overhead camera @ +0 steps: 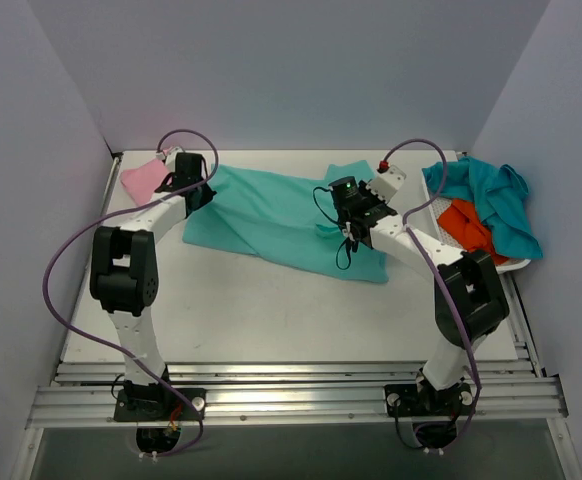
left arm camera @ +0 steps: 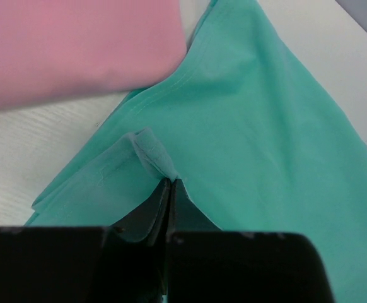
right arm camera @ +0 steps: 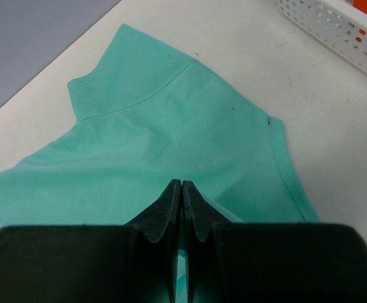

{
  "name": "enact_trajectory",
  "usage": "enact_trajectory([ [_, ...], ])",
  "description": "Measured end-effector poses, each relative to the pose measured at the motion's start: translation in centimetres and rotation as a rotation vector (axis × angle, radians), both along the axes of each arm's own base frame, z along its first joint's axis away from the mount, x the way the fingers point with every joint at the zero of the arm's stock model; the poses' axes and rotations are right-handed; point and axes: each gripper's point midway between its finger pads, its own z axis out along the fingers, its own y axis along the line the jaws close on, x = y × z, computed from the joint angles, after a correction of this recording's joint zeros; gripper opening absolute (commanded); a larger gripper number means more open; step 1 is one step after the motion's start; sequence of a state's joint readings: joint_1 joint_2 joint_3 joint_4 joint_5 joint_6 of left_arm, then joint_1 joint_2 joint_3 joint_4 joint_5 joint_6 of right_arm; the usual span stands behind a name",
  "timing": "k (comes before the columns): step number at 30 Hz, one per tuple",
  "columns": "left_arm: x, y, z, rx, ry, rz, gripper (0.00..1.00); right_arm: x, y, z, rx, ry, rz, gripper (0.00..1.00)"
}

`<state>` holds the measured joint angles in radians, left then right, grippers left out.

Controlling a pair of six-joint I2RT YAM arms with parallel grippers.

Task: Fold and stack the t-shirts
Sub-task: Fold the flattened tshirt in 1/3 of the way

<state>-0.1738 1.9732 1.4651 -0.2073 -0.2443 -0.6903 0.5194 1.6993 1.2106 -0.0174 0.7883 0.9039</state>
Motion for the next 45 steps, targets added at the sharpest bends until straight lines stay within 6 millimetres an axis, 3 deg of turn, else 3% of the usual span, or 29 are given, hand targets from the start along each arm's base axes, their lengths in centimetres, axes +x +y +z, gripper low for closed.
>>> enact_trajectory([
  [11, 4.5, -0.9, -1.2, -0.006, 0.003, -0.037, 0.02, 5.5, -1.6, -3.3, 0.026, 0.043, -0.017, 0.00],
  [14, 4.9, -1.0, -2.2, -0.007, 0.026, -0.042, 0.10, 6.3, -2.0, -4.9, 0.033, 0.070, -0.015, 0.03],
  [17, 4.7, -1.0, -3.7, -0.004, 0.064, -0.053, 0.57, 7.1, -2.1, -6.2, 0.039, 0.094, -0.011, 0.57],
  [18, 4.5, -1.1, -4.0, -0.006, 0.075, -0.057, 0.69, 7.3, -2.1, -6.5, 0.043, 0.096, -0.010, 0.81],
  [19, 4.3, -1.2, -4.3, -0.008, 0.086, -0.060, 0.83, 7.4, -2.0, -6.7, 0.042, 0.101, -0.004, 0.89],
  [21, 4.2, -1.3, -4.4, -0.013, 0.095, -0.064, 0.89, 7.4, -1.9, -7.0, 0.039, 0.113, 0.008, 0.99],
  [26, 3.7, -1.2, -4.3, -0.013, 0.084, -0.061, 0.92, 7.7, -1.7, -6.5, 0.039, 0.103, 0.013, 1.00],
  [29, 1.4, -0.5, -3.6, -0.002, 0.088, -0.047, 0.92, 7.3, -1.8, -5.8, 0.031, 0.101, 0.011, 1.00],
  [31, -0.2, 0.1, -2.1, 0.009, 0.073, -0.029, 0.92, 6.4, -2.0, -4.9, 0.025, 0.092, 0.007, 1.00],
  [33, -1.3, 0.7, 0.7, 0.014, 0.026, -0.007, 0.91, 4.9, -2.6, -3.3, 0.017, 0.079, -0.001, 1.00],
  [37, -4.0, 1.3, 6.2, -0.002, -0.101, 0.031, 0.88, 0.1, -3.6, 0.1, 0.039, 0.021, -0.003, 1.00],
  [39, -6.2, 1.1, 7.7, -0.007, -0.138, 0.042, 0.88, -2.7, -3.9, 0.7, 0.065, 0.001, 0.005, 1.00],
  [42, -8.8, 0.0, 7.4, 0.001, -0.146, 0.035, 0.87, -6.2, -3.3, -0.5, 0.108, 0.008, 0.049, 1.00],
  [45, -10.4, -1.3, 5.0, 0.012, -0.095, 0.017, 0.86, -9.7, -1.8, -3.7, 0.134, 0.069, 0.116, 1.00],
])
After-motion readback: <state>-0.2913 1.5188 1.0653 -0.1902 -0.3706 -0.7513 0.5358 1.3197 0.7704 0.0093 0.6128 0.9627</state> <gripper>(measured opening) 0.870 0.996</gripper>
